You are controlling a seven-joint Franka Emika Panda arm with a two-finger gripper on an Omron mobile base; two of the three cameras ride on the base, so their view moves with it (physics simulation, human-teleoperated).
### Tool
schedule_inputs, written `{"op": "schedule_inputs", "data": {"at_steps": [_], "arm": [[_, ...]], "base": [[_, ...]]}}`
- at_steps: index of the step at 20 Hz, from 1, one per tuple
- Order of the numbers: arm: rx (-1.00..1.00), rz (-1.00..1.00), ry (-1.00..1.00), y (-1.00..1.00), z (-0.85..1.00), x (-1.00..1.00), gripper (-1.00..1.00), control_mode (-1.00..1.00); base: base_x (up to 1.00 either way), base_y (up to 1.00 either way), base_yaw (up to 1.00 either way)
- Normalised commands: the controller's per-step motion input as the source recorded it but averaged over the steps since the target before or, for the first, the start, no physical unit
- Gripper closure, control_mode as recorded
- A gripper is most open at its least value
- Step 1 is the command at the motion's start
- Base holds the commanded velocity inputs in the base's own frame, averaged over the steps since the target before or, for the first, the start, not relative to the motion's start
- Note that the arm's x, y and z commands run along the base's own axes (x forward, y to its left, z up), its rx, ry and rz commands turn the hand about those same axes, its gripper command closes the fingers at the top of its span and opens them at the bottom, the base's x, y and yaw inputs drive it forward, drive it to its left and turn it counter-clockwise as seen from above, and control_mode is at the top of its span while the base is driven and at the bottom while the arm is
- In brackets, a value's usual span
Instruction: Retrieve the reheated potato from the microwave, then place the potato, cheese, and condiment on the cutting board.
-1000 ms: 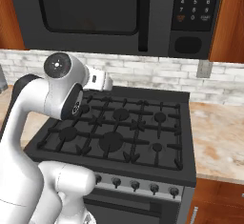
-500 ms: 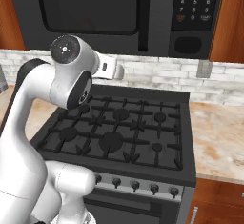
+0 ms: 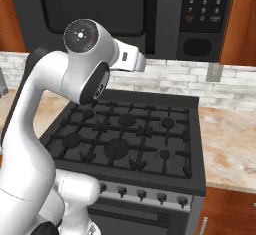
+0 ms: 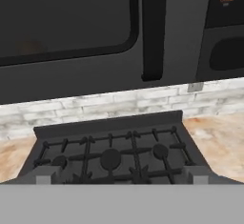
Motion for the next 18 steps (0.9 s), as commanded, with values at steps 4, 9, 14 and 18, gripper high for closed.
{"op": "schedule_inputs", "data": {"at_steps": [4,9,14,18], "arm": [[0.0,0.0,-0.07,-0.26,0.36,0.15,-1.0,-1.0],[0.0,0.0,-0.08,-0.21,0.29,0.28,-1.0,-1.0],[0.0,0.01,0.0,-0.15,0.17,0.43,-1.0,-1.0],[0.0,0.0,0.0,-0.04,0.14,0.5,-1.0,-1.0]], "base": [[0.0,0.0,0.0],[0.0,0.0,0.0],[0.0,0.0,0.0],[0.0,0.0,0.0]]}}
